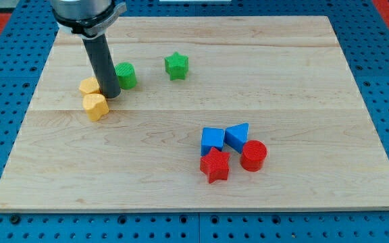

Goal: Keep arm in between yellow heart and blue cube

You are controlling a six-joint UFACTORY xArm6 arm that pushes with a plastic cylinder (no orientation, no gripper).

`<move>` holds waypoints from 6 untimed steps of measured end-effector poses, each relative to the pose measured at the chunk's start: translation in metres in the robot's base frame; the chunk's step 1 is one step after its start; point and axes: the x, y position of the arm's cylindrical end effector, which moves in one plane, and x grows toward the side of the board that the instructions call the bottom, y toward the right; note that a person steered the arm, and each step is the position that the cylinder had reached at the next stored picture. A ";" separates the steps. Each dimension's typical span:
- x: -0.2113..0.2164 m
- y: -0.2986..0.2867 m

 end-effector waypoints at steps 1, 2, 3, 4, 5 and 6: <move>0.019 -0.005; 0.034 -0.004; 0.030 0.023; 0.025 0.045; 0.035 0.062; 0.099 0.067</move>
